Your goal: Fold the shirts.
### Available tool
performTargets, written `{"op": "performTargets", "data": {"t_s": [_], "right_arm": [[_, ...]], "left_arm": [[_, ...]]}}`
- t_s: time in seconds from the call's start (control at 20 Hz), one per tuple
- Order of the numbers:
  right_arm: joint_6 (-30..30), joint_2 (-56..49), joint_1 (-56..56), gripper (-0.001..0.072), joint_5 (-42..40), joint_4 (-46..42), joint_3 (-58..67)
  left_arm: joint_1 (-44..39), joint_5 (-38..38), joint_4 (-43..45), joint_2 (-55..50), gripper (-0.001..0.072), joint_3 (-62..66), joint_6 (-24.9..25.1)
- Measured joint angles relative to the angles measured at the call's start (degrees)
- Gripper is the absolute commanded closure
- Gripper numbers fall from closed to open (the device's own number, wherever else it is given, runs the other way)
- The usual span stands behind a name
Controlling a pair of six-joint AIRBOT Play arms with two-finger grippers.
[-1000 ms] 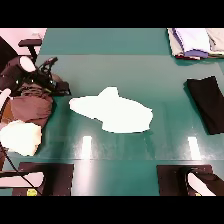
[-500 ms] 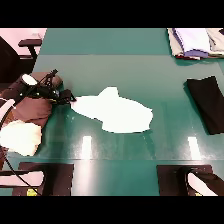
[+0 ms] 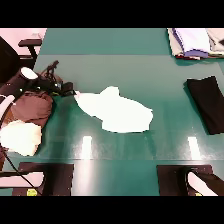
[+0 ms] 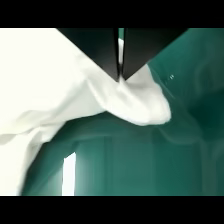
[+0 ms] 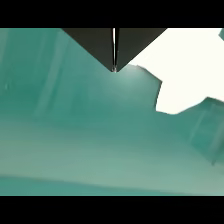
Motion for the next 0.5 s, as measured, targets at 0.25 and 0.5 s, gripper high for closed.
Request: {"op": "performTargets", "data": {"t_s": [0.25, 0.5], "right_arm": [[0.1, 2.9, -6.2, 0.0213, 3.0, -0.1, -18.9], [-1.6, -0.1, -2.5, 0.022, -3.4, 6.0, -41.8]], "left_arm": [[0.1, -1.0, 3.7, 4.4, 0.0684, 4.6, -0.2], [0.1, -2.3, 5.8, 5.6, 0.0684, 5.6, -0.3]]}}
